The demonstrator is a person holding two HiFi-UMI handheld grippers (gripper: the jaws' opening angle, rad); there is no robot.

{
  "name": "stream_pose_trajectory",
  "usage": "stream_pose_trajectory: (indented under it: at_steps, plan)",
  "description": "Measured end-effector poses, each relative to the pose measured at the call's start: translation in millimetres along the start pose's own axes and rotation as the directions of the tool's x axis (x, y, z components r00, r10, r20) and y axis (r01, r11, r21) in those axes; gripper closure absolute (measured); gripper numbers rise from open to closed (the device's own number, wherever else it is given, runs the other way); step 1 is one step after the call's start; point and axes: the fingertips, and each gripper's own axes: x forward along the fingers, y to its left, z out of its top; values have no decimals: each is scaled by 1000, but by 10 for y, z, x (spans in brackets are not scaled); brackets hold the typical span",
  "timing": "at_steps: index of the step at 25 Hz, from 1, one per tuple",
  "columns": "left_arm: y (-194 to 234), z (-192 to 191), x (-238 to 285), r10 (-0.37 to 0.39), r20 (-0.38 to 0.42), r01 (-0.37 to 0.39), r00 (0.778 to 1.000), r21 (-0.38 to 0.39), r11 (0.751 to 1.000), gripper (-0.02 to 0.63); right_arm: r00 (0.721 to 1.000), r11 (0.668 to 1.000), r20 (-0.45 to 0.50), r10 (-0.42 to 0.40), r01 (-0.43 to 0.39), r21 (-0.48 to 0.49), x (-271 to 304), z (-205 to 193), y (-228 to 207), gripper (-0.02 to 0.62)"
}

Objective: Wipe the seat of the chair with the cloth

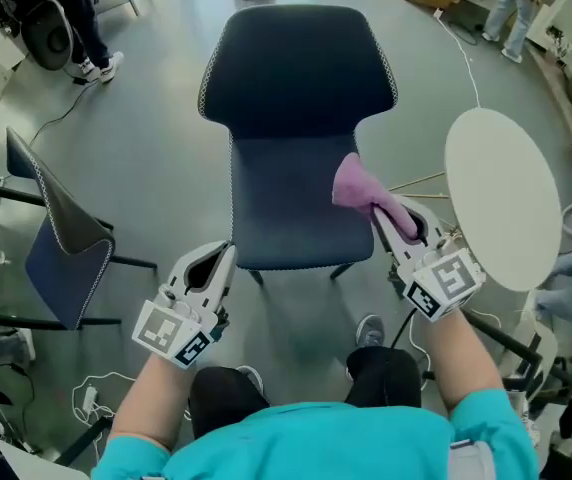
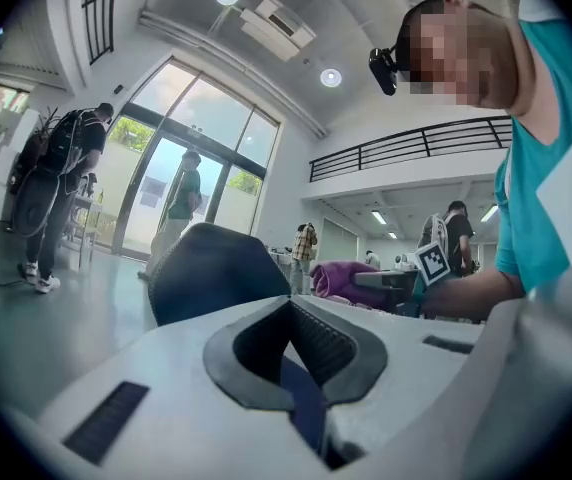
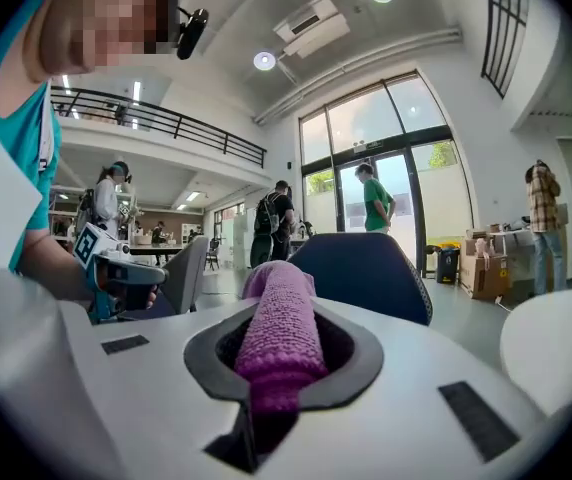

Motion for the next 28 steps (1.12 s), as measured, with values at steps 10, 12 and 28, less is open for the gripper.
stream_pose_trajectory:
  at_steps: [10, 12, 28]
  plan:
    - [-390, 1945, -73, 51, 21, -50, 998, -33, 998, 612, 998, 995, -66, -17, 23, 98, -446, 1654, -5, 543]
    - [-476, 2330, -4, 53, 35, -52, 998, -8, 999, 612, 998, 994, -55, -32, 37, 102, -545, 1995, -137, 543]
    - [-1864, 4153, 299, 139, 126, -137, 982, -23, 990, 612, 996, 995, -60, 63, -58, 85, -1725, 3581, -743, 543]
